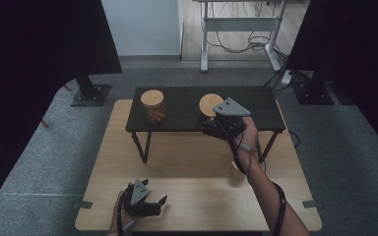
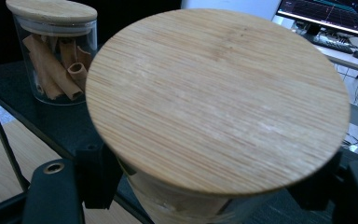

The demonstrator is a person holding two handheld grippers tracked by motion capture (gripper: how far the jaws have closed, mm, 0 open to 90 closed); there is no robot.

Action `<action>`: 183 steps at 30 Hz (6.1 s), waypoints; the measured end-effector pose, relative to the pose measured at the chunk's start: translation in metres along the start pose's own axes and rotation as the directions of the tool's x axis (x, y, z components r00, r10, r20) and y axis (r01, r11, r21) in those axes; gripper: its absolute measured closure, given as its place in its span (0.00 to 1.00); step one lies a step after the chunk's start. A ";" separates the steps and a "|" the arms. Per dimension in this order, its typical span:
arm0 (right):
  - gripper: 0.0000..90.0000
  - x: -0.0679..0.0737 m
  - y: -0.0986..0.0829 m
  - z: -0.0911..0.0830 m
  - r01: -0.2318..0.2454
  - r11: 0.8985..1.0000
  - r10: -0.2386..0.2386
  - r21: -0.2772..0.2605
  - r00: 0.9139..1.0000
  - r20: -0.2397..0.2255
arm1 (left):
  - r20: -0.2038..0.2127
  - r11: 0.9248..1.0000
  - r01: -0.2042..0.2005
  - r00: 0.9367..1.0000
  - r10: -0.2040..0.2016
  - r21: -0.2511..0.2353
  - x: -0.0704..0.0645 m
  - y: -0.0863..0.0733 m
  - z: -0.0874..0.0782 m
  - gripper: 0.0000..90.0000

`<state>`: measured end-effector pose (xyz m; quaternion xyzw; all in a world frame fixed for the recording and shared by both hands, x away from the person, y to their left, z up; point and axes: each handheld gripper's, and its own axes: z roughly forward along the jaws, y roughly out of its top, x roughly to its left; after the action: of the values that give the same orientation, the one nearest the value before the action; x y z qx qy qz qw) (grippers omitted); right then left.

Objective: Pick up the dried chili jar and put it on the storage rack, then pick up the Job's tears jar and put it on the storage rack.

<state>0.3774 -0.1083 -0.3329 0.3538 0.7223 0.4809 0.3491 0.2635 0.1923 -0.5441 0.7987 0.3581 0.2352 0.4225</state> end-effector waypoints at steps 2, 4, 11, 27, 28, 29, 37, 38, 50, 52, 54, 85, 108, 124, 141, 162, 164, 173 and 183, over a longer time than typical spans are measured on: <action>0.28 0.000 0.001 0.002 0.005 1.000 -0.005 0.002 1.000 0.000 | 0.001 1.000 -0.002 1.000 0.002 0.002 0.000 0.000 0.000 0.09; 0.28 0.001 0.003 0.004 0.010 1.000 -0.010 0.007 1.000 0.001 | 0.002 1.000 -0.004 1.000 0.004 0.003 0.000 0.000 0.000 0.09; 0.28 0.002 0.007 0.014 0.015 1.000 -0.015 0.009 1.000 0.005 | 0.000 1.000 -0.009 1.000 0.009 0.003 0.000 0.000 0.000 0.09; 0.28 0.003 0.009 0.046 0.008 0.999 -0.009 0.038 1.000 0.020 | 0.001 1.000 -0.013 1.000 0.013 0.005 -0.001 0.000 0.000 0.09; 0.28 0.003 0.009 0.048 0.009 0.999 -0.010 0.040 1.000 0.021 | 0.001 1.000 -0.012 1.000 0.012 0.004 -0.001 0.000 0.000 0.09; 0.28 0.003 0.009 0.050 0.007 0.999 -0.008 0.043 1.000 0.023 | 0.002 1.000 -0.012 1.000 0.012 0.004 -0.001 0.000 0.000 0.09; 0.28 0.002 0.007 0.061 -0.001 0.998 -0.001 0.061 0.999 0.040 | 0.001 1.000 -0.015 1.000 0.015 0.004 -0.001 0.000 -0.001 0.09; 0.28 0.002 0.007 0.063 -0.003 0.998 0.000 0.063 0.999 0.041 | 0.001 1.000 -0.015 1.000 0.015 0.004 -0.001 0.000 -0.001 0.09; 0.28 0.001 0.003 0.068 -0.034 0.997 0.031 0.067 0.998 0.047 | 0.001 1.000 -0.019 1.000 0.019 0.006 -0.002 0.000 0.000 0.09; 0.27 0.002 0.003 0.068 -0.034 0.997 0.030 0.065 0.998 0.060 | 0.003 1.000 -0.019 1.000 0.019 0.007 -0.002 0.000 0.000 0.09; 0.26 0.002 0.004 0.068 -0.037 0.998 0.032 0.059 0.997 0.076 | 0.003 1.000 -0.020 1.000 0.020 0.007 -0.002 0.000 0.000 0.09; 0.14 -0.001 -0.007 0.056 -0.048 0.998 0.044 0.044 0.996 0.082 | 0.003 1.000 -0.022 1.000 0.022 0.007 -0.002 0.001 0.000 0.09; 0.12 -0.006 -0.034 0.005 -0.043 0.998 0.045 -0.052 0.999 0.026 | -0.003 1.000 -0.020 1.000 0.020 0.015 -0.002 -0.001 0.000 0.09; 0.12 0.010 -0.093 -0.053 -0.056 0.992 0.054 -0.110 0.998 -0.021 | -0.007 1.000 -0.017 1.000 0.017 0.020 -0.002 -0.002 0.001 0.09; 0.12 0.034 -0.157 -0.088 -0.106 0.987 0.100 -0.116 0.993 -0.055 | -0.012 1.000 -0.017 1.000 0.017 0.022 -0.001 -0.002 0.000 0.09; 0.13 0.070 -0.218 -0.074 -0.111 0.993 0.115 0.041 0.986 -0.124 | -0.015 0.999 -0.021 1.000 0.021 0.024 -0.001 -0.002 0.000 0.08; 0.13 0.073 -0.218 -0.074 -0.102 0.994 0.107 0.043 0.987 -0.123 | -0.014 0.999 -0.022 1.000 0.023 0.023 -0.001 -0.002 0.000 0.08; 0.11 0.066 -0.218 -0.077 -0.140 0.990 0.143 0.035 0.982 -0.121 | -0.012 0.999 -0.027 1.000 0.028 0.024 -0.002 -0.001 0.001 0.08; 0.08 0.050 -0.223 -0.087 -0.191 0.980 0.197 0.056 0.971 -0.133 | -0.010 1.000 -0.023 1.000 0.023 0.021 -0.001 -0.001 0.002 0.08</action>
<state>0.2398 -0.1693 -0.5254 0.3961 0.7167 0.5204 0.2420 0.2636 0.1912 -0.5459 0.8059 0.3536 0.2403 0.4096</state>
